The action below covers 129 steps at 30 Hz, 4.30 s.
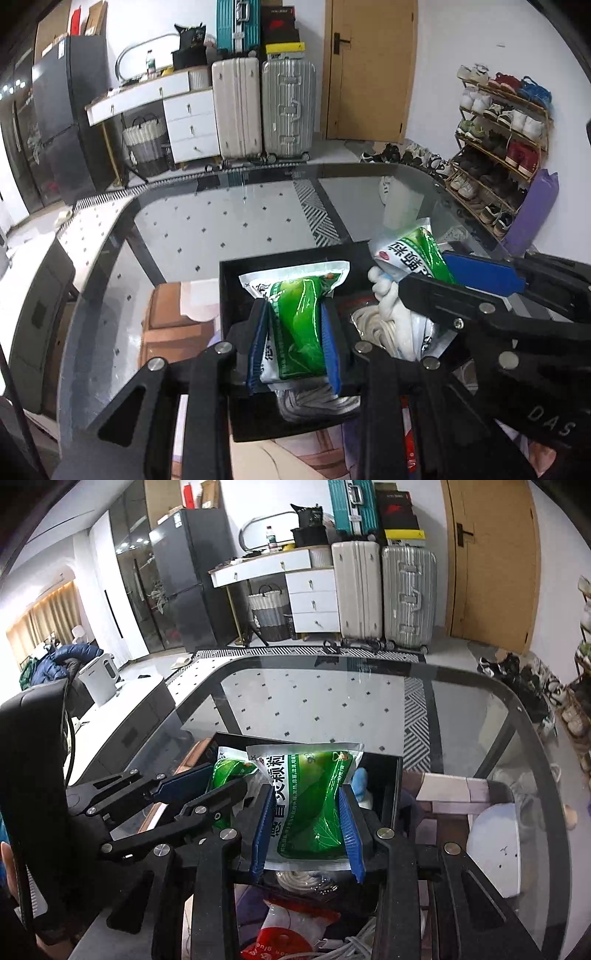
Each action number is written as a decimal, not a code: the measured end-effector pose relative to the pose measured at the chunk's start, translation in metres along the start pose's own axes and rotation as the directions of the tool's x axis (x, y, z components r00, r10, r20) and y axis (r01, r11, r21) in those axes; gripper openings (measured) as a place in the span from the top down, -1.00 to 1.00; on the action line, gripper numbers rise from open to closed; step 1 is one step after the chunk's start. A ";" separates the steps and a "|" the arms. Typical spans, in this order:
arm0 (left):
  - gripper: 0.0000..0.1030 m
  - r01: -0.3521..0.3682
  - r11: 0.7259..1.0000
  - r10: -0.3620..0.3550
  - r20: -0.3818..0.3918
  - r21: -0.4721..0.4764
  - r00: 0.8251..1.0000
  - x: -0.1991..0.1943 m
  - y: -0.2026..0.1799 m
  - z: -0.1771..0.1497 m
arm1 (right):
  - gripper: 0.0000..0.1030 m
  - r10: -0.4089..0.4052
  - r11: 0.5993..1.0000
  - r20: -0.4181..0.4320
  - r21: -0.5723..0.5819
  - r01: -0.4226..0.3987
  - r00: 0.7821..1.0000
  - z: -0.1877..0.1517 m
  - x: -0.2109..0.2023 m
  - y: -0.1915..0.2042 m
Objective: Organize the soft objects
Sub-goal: 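Lower both held green medicine packets into the black box and open both tools, then grasp the red balloon glue packet with the left tool while the right tool grasps the white cable, then carry the red packet with the left tool while the right tool carries the cable over the box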
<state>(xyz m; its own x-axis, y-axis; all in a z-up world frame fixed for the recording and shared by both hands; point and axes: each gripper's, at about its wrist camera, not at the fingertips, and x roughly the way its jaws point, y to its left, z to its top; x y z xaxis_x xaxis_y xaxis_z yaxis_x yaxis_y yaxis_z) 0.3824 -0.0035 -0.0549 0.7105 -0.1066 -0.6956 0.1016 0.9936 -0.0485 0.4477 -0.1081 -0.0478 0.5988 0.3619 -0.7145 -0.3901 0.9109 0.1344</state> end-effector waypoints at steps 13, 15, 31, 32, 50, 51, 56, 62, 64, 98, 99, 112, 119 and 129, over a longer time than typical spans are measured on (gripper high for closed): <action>-0.06 -0.016 1.000 0.016 -0.001 -0.008 1.000 -0.005 0.000 -0.001 | -0.18 0.029 0.996 -0.005 0.082 -0.029 1.000 -0.007 -0.007 -0.015; -0.19 -0.020 1.000 0.020 0.017 -0.003 1.000 -0.010 0.000 0.000 | -0.22 0.032 0.995 -0.001 0.090 -0.032 0.999 -0.008 -0.014 -0.017; -0.63 -0.078 0.992 0.086 -0.074 0.095 0.994 -0.040 -0.030 -0.034 | -0.22 0.065 0.977 -0.220 0.211 -0.018 0.973 -0.084 -0.037 -0.048; -0.63 -0.079 0.992 0.088 -0.087 0.095 0.992 -0.038 -0.028 -0.037 | -0.22 0.058 0.976 -0.225 0.216 -0.008 0.973 -0.087 -0.035 -0.049; -0.63 -0.036 0.994 0.053 -0.159 0.107 0.986 -0.025 -0.026 -0.058 | -0.22 -0.015 0.982 -0.280 0.177 0.067 0.960 -0.091 -0.012 -0.043; -0.63 -0.034 0.994 0.050 -0.157 0.106 0.986 -0.026 -0.026 -0.058 | -0.22 -0.017 0.983 -0.282 0.171 0.068 0.959 -0.091 -0.013 -0.043; -0.63 -0.027 0.995 0.042 -0.161 0.097 0.986 -0.027 -0.023 -0.057 | -0.22 -0.001 0.986 -0.306 0.159 0.052 0.952 -0.093 -0.013 -0.038; -0.63 -0.009 0.997 0.022 -0.164 0.076 0.986 -0.027 -0.020 -0.055 | -0.06 0.038 0.992 -0.321 0.126 0.003 0.946 -0.099 -0.019 -0.036; -0.63 0.001 0.997 0.011 -0.172 0.074 0.985 -0.025 -0.022 -0.055 | 0.05 0.071 0.990 -0.317 0.137 -0.029 0.946 -0.102 -0.025 -0.040; 0.17 0.097 0.985 -0.054 -0.282 0.141 0.958 -0.023 -0.038 -0.075 | 0.20 0.127 0.992 -0.349 0.043 -0.120 0.928 -0.119 -0.026 -0.026; 0.17 0.096 0.986 -0.054 -0.283 0.136 0.958 -0.025 -0.033 -0.077 | 0.20 0.118 0.993 -0.349 0.014 -0.121 0.930 -0.116 -0.026 -0.017; -0.31 0.086 0.986 -0.040 -0.300 0.143 0.953 -0.035 -0.004 -0.100 | 0.02 0.097 0.988 -0.402 -0.069 -0.136 0.910 -0.118 -0.018 0.009; -0.45 0.081 0.988 -0.037 -0.298 0.135 0.954 -0.034 -0.005 -0.097 | 0.02 0.075 0.990 -0.370 -0.087 -0.115 0.926 -0.117 -0.013 0.008; 0.14 0.087 0.985 -0.037 -0.312 0.148 0.949 -0.027 -0.013 -0.095 | 0.42 0.033 0.983 -0.371 -0.157 -0.098 0.928 -0.116 -0.014 0.014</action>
<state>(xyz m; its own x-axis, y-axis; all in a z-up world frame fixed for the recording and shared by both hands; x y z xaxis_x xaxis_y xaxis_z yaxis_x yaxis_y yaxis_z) 0.2960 -0.0097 -0.1033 0.4536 -0.1265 -0.8822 0.2647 0.9643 -0.0022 0.3526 -0.1236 -0.1158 0.2831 0.2927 -0.9133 -0.5522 0.8284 0.0943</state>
